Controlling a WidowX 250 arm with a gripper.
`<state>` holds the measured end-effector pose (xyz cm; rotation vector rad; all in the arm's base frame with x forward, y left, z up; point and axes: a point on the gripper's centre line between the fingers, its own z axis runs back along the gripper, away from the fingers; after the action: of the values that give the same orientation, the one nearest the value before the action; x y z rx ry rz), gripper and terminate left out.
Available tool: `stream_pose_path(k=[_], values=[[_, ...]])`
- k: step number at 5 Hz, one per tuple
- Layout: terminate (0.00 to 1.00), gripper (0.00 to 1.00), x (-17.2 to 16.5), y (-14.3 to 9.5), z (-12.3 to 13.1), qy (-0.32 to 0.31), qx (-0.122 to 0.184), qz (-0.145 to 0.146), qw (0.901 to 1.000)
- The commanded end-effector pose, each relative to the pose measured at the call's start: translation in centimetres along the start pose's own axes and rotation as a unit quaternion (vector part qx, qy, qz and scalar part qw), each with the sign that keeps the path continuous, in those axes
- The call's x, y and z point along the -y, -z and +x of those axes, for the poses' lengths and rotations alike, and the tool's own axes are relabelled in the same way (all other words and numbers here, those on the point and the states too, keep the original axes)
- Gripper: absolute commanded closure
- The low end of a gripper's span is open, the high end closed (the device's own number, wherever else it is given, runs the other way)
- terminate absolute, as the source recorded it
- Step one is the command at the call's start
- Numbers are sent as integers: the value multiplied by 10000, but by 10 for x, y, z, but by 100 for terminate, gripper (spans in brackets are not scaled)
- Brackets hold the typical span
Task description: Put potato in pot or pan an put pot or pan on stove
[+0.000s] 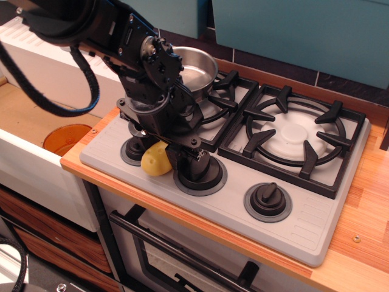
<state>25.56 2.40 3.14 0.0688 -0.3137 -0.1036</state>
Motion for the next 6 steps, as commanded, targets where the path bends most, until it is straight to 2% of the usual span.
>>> stream_pose_path(k=[1,2,4,6], values=[[0,100,-1,-30,24,3,152,75,9999],[0,100,-8,-50,40,96,-102,41,9999],[0,100,-35,-73,85,316,-403,-48,9987],[0,100,-69,-59,126,612,-436,-299,9967]])
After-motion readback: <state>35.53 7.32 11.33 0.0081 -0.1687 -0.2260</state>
